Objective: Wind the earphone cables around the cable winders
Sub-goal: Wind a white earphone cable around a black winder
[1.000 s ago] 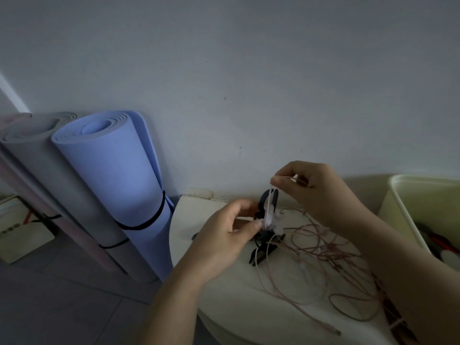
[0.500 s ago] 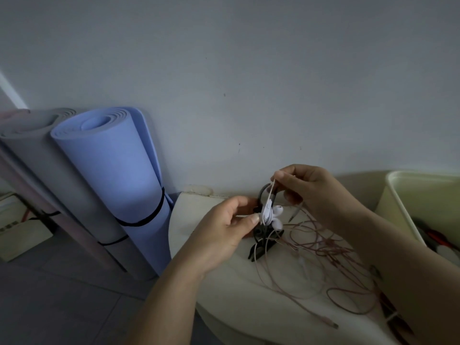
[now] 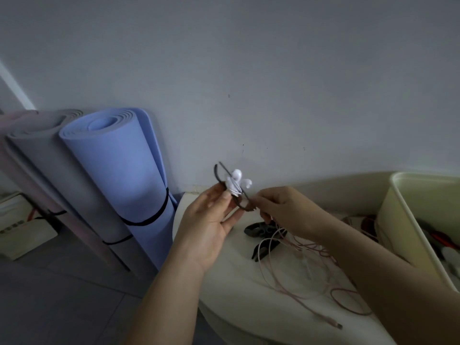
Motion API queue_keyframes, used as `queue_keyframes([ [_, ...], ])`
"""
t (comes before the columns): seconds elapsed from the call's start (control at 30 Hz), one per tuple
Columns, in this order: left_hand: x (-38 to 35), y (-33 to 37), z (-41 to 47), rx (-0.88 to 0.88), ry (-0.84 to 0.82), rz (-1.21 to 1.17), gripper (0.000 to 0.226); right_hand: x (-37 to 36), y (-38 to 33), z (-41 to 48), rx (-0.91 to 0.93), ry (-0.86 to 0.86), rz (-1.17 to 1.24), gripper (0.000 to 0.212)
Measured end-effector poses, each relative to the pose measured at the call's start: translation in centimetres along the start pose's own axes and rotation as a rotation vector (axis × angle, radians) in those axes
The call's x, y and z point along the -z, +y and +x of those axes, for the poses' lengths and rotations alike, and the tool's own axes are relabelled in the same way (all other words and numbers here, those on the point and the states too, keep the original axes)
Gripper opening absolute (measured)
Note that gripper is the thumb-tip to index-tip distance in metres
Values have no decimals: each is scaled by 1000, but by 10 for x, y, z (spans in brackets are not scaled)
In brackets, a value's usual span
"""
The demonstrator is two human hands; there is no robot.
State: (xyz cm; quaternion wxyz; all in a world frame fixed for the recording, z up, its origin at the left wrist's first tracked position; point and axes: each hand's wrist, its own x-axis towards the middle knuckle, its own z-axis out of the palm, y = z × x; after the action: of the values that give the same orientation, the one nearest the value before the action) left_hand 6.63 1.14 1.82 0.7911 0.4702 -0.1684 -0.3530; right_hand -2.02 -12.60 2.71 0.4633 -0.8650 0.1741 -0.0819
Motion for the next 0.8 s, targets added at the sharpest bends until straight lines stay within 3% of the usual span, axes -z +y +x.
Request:
queue_keyframes([
  [0.13, 12, -2, 6, 60, 202, -73, 13, -9, -7, -2, 149, -19, -260, 24],
  [0.43, 10, 0, 5, 118, 270, -72, 13, -11, -7, -3, 202, -25, -517, 27],
  [0.53, 10, -2, 7, 70, 291, 106, 10, -7, -12, -6, 242, 15, -585, 27],
  [0.63, 13, -6, 8, -32, 327, 528, 9, 0, -17, -9, 310, 89, -586, 28],
  [0.8, 6, -9, 1, -45, 104, 837, 17, 2, -11, -5, 362, 188, -394, 20],
])
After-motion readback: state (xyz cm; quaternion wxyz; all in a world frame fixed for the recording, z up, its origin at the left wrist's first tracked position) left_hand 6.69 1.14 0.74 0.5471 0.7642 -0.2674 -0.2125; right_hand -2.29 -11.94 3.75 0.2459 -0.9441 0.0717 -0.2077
